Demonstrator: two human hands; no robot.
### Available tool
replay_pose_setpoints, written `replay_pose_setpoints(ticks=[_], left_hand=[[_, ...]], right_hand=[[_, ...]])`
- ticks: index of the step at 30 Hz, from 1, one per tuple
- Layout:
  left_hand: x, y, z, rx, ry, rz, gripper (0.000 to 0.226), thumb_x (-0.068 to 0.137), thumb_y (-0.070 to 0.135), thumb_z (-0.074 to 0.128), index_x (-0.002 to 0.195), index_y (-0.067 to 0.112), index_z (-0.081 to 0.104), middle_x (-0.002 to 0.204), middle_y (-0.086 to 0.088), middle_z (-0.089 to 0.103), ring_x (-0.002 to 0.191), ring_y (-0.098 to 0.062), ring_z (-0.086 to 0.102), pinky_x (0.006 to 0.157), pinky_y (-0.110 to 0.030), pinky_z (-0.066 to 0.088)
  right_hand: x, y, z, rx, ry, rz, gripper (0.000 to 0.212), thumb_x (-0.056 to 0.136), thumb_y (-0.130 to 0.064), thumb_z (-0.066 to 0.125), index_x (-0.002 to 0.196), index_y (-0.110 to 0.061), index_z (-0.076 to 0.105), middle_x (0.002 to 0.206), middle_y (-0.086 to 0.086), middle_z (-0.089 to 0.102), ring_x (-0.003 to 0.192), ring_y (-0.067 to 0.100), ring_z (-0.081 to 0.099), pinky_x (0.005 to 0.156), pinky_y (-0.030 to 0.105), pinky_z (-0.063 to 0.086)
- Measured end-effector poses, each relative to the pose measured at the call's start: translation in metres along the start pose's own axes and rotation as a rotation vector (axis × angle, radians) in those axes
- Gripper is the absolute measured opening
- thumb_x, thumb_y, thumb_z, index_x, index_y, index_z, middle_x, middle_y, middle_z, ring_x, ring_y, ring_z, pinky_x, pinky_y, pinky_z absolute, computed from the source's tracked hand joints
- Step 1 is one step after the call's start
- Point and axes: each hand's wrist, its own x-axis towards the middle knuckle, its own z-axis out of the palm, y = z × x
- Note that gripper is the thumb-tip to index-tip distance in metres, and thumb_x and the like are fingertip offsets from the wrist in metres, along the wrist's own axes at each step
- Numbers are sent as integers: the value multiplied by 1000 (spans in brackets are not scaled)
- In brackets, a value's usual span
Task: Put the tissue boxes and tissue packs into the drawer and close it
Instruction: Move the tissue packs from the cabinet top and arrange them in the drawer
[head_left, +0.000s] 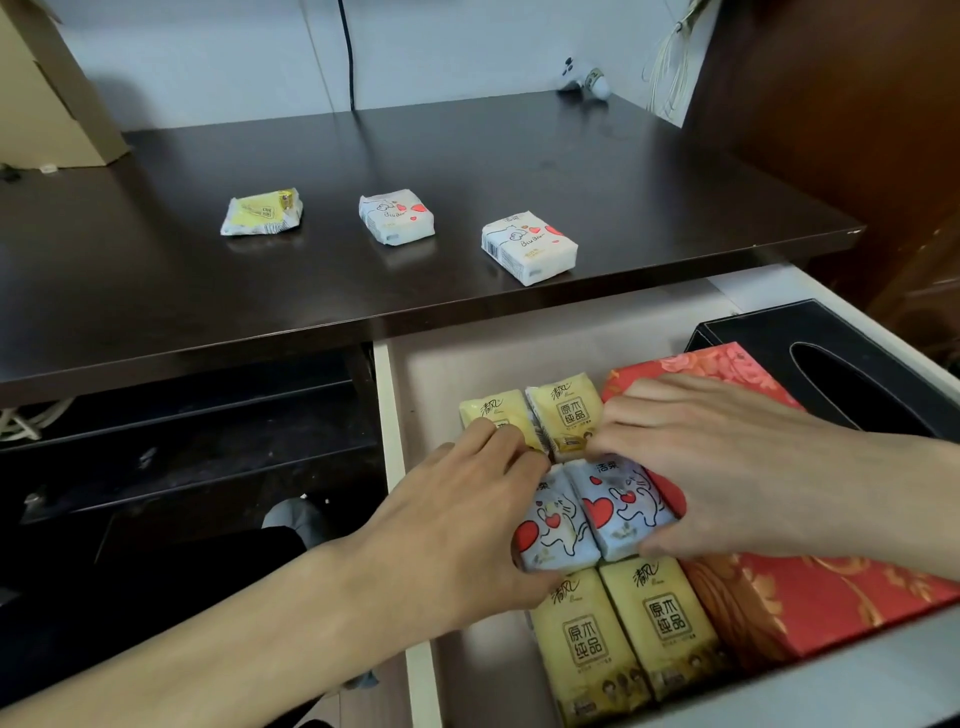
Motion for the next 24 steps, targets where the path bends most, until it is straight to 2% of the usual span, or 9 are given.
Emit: replay_pose_setpoints(ticks=[7,13,16,18,21,24], left_hand=[[-1,0,0,-3,-8,-8,74,73,70,57,131,25,49,118,11,46,106,-7,37,87,-27,46],[0,-1,3,12,-9,-14,76,73,72,58,133,26,46,119,13,45,106,-6,38,87,-25,45],[-1,-2,3,5,-14,-20,78,72,73,57,134,27,45,119,13,43,105,-5,37,86,-25,46],[-1,-2,1,-14,-44,-32,81,70,77,55,135,29,44,119,15,41,105,-3,36,85,-23,45],[1,-1,-12,-69,-27,-70,76,70,82,47,127,33,51,114,19,44,101,-2,43,81,-26,48],[10,-10,-34,-81,74,-119,65,80,75,39,126,33,55,112,20,50,100,-5,53,79,-36,52]], right_hand=[[-1,7,6,-3,48,-45,86,82,-76,49,153,-26,46,149,-6,50,138,15,45,115,30,29],[0,4,8,-26,111,-31,71,86,-68,52,144,-26,51,141,-6,55,131,17,49,111,36,33],[0,4,8,-46,89,-28,72,85,-70,50,144,-28,50,142,-7,54,132,16,48,111,35,33],[0,5,3,36,98,-28,67,82,-73,54,136,-33,56,134,-13,56,125,12,52,107,33,40],[5,9,-14,236,232,57,50,78,-82,53,111,-45,61,113,-26,56,109,0,52,93,35,50],[21,21,-30,417,436,105,31,85,-67,58,100,-42,68,104,-23,64,104,1,61,90,40,53]])
